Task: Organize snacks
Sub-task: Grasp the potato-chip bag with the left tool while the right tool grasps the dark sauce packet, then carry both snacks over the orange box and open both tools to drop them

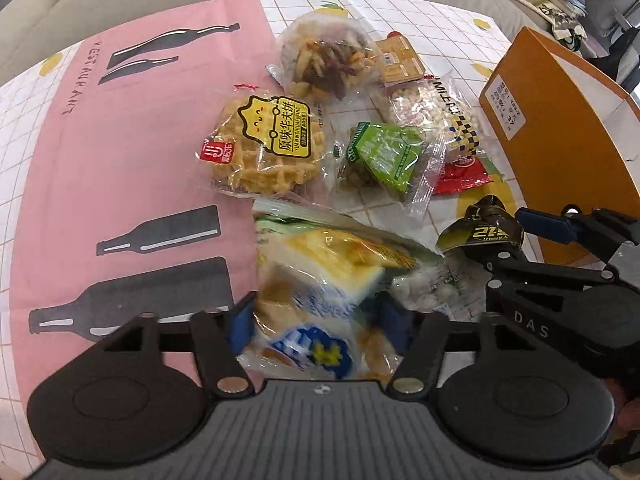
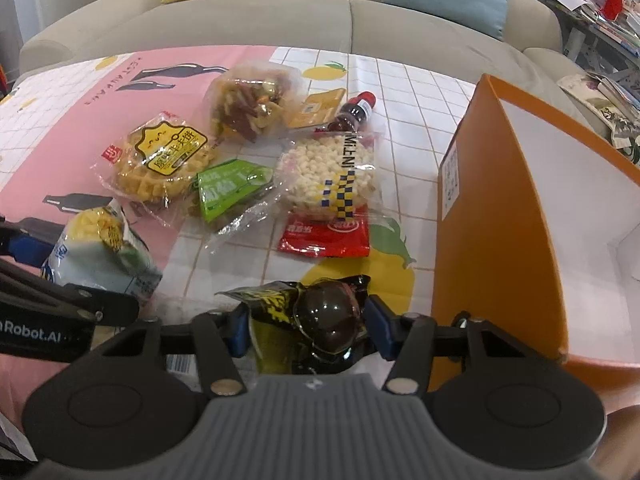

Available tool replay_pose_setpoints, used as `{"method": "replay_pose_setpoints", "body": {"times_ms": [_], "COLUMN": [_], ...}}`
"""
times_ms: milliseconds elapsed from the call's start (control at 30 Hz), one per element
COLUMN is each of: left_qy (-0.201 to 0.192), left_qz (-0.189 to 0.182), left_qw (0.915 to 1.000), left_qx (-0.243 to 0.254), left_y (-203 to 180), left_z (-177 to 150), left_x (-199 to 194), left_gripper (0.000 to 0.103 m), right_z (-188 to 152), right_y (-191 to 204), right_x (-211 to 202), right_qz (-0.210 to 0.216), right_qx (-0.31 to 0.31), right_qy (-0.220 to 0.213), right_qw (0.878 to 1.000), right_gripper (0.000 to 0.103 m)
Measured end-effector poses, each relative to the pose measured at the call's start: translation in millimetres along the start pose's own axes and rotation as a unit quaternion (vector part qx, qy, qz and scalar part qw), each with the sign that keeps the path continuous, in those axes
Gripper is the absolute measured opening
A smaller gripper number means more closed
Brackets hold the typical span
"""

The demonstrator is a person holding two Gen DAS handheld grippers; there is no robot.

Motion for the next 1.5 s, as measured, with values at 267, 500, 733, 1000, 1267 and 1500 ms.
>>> {"method": "replay_pose_setpoints", "body": {"times_ms": [267,500,733,1000,1267,1500], "left_qy": [-0.013,-0.039,-0.072,-0.106,-0.137,-0.140], "left_qz": [0.009,0.016,0.011,0.002,-0.033,-0.085], "left_qw": [0.9997,0.9987,0.9963,0.9925,0.9893,0.9864], "left_qx": [-0.017,-0.028,-0.046,-0.060,-0.036,0.015], "left_y": [2.8,4.1,0.6,-11.1,-50.6,-117.5], "left_z": [1.7,6.4,13.9,26.0,58.5,99.4], "left_x": [-3.6,-21.0,-53.2,-91.1,-125.5,-140.2], "left_gripper": [0.059,0.055,0.055,0.055,0.055,0.055], "right_z": [0.4,6.1,16.1,36.4,71.3,79.8], "right_y": [-3.7,-3.1,0.6,-5.6,-49.8,-127.7], "right_x": [-0.3,-10.0,-30.9,-74.6,-134.1,-152.2], "right_qz": [-0.008,-0.001,0.011,0.050,0.071,0.050], "right_qx": [0.008,0.007,0.007,0.050,0.090,0.140], "right_qy": [-0.009,-0.032,-0.066,-0.103,-0.138,-0.105], "right_qw": [1.000,0.999,0.998,0.992,0.984,0.983], "right_gripper": [0.035,0.032,0.031,0.031,0.031,0.031]}}
Point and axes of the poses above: each gripper's, at about its wrist camera, not at the fingertips, and x roughly the way its jaws point, y to its left, z to its top, the point moved 9 cm from there along x, roughly the way its jaws point, and after that the axes turned 2 degrees about x, right-handed, at the moved point
